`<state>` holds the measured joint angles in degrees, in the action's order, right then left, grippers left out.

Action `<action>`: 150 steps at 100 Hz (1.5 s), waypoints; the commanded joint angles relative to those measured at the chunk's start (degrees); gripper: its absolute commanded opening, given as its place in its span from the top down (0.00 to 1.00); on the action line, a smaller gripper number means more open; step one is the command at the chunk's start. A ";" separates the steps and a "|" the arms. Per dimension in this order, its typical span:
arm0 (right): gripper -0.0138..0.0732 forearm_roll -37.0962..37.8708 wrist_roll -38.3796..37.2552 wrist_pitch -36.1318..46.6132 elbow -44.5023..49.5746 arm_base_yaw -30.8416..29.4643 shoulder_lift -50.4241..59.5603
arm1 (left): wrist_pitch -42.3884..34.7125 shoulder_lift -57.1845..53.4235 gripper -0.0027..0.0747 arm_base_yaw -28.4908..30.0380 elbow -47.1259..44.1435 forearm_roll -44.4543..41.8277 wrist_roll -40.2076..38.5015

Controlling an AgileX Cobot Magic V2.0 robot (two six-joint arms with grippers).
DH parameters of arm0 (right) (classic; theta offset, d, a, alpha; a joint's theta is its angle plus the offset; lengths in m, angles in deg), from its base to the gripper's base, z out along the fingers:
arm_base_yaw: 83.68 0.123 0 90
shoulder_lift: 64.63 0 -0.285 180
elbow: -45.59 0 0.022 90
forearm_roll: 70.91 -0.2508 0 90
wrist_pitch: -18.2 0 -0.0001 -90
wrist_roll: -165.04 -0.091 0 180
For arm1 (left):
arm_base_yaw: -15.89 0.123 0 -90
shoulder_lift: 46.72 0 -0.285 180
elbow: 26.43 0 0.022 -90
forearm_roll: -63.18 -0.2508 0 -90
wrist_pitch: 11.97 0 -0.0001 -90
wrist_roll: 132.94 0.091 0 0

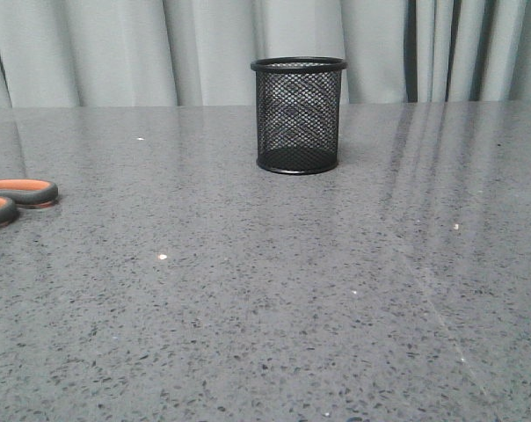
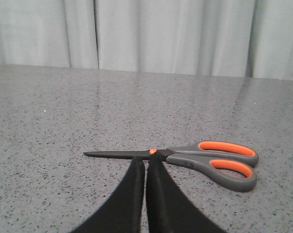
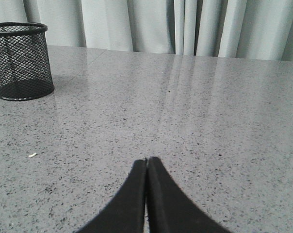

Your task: Put scissors into bucket

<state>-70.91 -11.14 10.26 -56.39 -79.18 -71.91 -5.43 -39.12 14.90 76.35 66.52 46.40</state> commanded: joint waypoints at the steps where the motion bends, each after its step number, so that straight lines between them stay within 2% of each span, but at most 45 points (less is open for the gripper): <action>1: 0.89 0.43 -0.01 4.84 0.31 -0.34 1.38 | -4.40 -1.45 0.99 -0.02 -2.33 0.35 -0.30; 75: 0.89 0.43 -0.01 4.84 0.31 -0.34 1.38 | -4.40 -1.45 0.99 -0.02 -2.33 0.35 -0.30; 113: 0.89 0.43 -0.01 8.40 0.31 -0.34 1.38 | -4.40 -1.45 0.99 -0.02 -2.33 0.35 -0.30; 131: 0.89 -1.77 -0.01 8.41 0.31 -0.34 1.38 | -4.40 -1.45 0.99 -0.02 -2.33 0.35 -0.30; 140: 0.89 -4.47 -0.01 8.41 0.31 -0.34 1.38 | -4.40 -1.45 0.99 -0.02 -2.33 4.77 -0.30; 150: 0.89 -9.11 -0.01 9.46 0.31 -0.34 1.38 | -5.78 -1.45 0.99 -0.02 -2.33 13.84 -0.30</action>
<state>-75.86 -11.14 13.57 -56.39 -79.18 -71.91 -5.59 -39.12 14.90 76.35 73.38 46.40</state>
